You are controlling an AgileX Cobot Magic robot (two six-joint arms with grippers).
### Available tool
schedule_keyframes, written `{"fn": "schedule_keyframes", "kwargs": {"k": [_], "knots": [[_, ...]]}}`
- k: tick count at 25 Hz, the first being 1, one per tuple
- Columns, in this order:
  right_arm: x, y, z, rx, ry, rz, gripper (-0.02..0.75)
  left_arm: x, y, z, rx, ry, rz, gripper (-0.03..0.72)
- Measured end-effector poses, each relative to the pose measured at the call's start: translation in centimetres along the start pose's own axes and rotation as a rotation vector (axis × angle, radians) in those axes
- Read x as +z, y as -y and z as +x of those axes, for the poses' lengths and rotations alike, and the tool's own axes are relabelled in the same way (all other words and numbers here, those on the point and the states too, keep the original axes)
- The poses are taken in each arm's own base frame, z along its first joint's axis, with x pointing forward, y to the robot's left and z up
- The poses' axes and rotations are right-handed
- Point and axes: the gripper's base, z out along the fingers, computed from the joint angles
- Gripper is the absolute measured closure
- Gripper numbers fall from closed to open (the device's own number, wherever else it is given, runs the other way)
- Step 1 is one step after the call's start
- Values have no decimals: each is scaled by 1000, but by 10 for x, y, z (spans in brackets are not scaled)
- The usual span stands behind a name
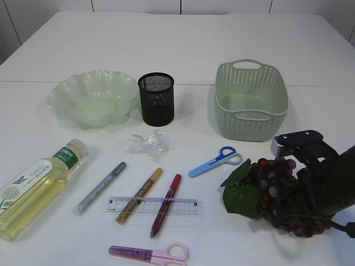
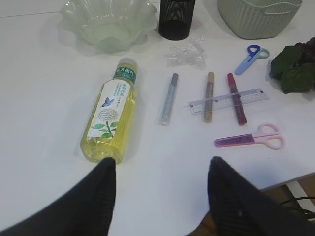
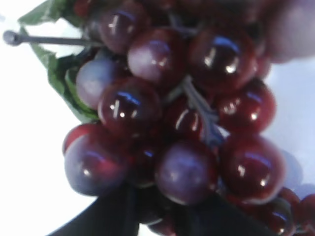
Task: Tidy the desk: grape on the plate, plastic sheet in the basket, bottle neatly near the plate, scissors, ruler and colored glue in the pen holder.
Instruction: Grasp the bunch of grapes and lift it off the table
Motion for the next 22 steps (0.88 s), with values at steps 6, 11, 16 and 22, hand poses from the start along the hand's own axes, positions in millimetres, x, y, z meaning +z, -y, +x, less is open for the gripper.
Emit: {"fn": "schedule_keyframes", "kwargs": {"k": [6,11,16,22], "knots": [[-7,-9,-6,-13,-52,-95,584,0,2,0,-9,5,17,255],[-20,-16,-20,-45,-59,-162,584,0,2,-1,-11,13,20,255],[-29,-21,-25,-91,-118,-229,585,0,3,-2,-17,19,31,255],[-43,-28,-35,-131,-172,-302,585,0,3,-2,-19,20,35,255]]}}
